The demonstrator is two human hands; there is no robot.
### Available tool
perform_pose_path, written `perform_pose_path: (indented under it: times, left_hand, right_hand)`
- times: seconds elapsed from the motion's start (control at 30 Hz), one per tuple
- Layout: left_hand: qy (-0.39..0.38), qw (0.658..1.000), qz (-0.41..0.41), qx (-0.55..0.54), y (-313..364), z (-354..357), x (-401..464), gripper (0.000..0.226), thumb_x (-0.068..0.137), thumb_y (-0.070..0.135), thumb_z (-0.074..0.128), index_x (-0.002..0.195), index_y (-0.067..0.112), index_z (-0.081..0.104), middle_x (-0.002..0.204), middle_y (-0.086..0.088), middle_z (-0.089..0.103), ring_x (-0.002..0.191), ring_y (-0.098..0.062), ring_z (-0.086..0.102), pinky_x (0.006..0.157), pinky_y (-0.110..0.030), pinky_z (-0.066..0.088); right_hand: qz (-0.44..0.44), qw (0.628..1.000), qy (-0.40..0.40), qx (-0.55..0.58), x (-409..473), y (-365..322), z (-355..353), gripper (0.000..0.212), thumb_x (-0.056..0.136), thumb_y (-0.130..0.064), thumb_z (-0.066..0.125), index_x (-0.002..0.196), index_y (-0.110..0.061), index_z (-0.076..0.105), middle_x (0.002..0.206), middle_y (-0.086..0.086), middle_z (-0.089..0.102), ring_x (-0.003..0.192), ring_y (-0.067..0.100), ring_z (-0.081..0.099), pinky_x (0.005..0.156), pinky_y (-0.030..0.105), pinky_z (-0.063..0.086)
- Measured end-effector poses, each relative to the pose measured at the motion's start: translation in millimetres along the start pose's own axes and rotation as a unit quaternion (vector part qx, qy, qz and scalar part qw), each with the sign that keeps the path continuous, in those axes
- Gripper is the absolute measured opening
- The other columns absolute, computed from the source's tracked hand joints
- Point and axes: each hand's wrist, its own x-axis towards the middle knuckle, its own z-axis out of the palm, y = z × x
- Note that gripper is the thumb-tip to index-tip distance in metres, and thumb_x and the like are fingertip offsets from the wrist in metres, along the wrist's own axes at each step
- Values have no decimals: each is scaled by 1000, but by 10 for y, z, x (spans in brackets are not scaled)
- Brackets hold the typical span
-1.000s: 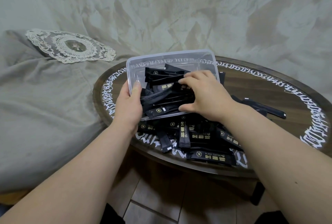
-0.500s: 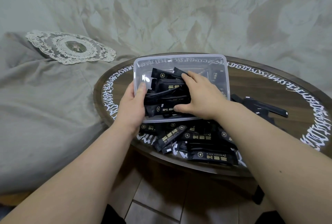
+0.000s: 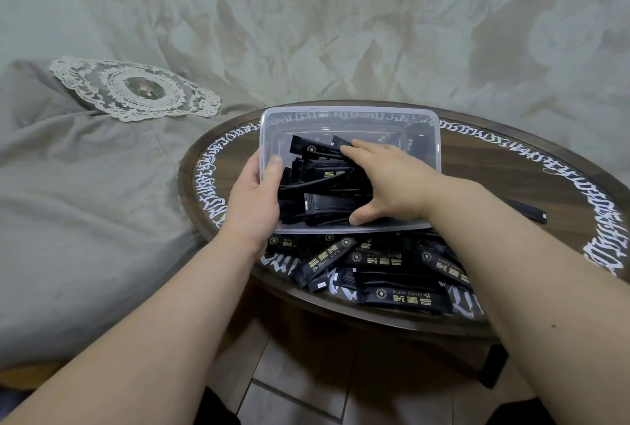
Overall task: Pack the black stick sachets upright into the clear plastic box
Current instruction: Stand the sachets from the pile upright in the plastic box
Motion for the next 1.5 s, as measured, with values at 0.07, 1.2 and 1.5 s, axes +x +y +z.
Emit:
perform_pose_path:
  times: [0.07,1.2,1.5]
  left_hand:
    - [-5,1000,7,1,10,17,-2,34,96,39,47,85,69,59,102,28,68,105,7,59,104,-39,44]
    - [6,997,13,-75,-16,163,13,50,82,46,58,129,30,55,106,2,72,98,-18,69,87,-44,56]
    - [6,997,4,-77,-33,125,31,38,97,32,51,135,24,48,93,13,69,79,2,67,59,-18,50]
  right_hand:
    - [7,999,28,-39,25,-97,52,115,66,-55,77,152,-23,7,160,2,9,144,28,14,112,49,28]
    - [244,905,298,178,243,-226,207,55,69,-53,72,103,-16,49,107,2,52,101,25,50,75,35,43]
    - [262,920,253,144,278,-263,220,66,70,-65,63,113,-18,48,116,2,53,115,26,47,96,48,32]
